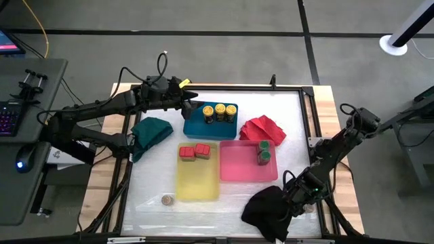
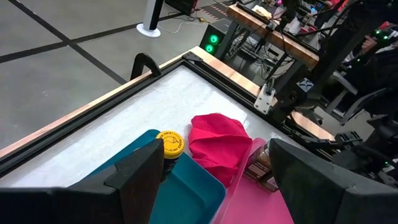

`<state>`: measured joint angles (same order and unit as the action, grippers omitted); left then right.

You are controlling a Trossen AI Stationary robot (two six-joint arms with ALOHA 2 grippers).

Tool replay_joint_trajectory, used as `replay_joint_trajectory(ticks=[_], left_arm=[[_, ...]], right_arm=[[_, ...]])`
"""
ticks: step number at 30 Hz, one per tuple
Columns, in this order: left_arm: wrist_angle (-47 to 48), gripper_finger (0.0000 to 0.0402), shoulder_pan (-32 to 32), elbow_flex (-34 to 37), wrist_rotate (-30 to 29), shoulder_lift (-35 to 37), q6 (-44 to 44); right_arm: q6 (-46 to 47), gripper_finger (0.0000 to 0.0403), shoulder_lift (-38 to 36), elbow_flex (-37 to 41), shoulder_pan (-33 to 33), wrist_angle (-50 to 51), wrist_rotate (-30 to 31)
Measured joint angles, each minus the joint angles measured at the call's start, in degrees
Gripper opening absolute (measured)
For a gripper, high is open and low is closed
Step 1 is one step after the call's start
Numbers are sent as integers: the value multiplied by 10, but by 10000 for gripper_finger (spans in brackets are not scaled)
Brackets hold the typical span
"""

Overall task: Sort spices by type
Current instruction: Adjust the brown spice bottles on the table

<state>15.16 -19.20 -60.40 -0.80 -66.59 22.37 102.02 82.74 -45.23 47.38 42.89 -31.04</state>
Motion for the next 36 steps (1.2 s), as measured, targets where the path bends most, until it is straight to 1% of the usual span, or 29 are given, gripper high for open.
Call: replay_joint_trajectory(ticks=[3, 6, 16, 21, 24, 29, 31, 34, 35, 36], left_arm=[[0, 278, 0, 0, 0, 0, 0], [0, 278, 0, 0, 0, 0, 0], [0, 278, 0, 0, 0, 0, 0], [0, 278, 0, 0, 0, 0, 0], [0, 278, 0, 0, 0, 0, 0], [0, 278, 0, 0, 0, 0, 0], [0, 278, 0, 0, 0, 0, 0], [0, 278, 0, 0, 0, 0, 1], [0, 278, 0, 0, 2, 0, 6], [1, 278, 0, -1, 6, 1, 12]], right_arm=[[21, 310, 0, 20, 3, -30, -4], [29, 310, 0, 32, 3, -33, -11], [28, 309, 1, 38, 3, -42, -23], [13, 303, 29, 38, 3, -73, -54], [5, 295, 51, 38, 3, -77, -61], [15, 263, 66, 38, 3, -77, -63], [15, 240, 66, 38, 3, -76, -63], [6, 194, 66, 32, 3, -67, -73], [-5, 184, 66, 24, 3, -61, -80], [-17, 183, 64, 13, 3, -53, -87]])
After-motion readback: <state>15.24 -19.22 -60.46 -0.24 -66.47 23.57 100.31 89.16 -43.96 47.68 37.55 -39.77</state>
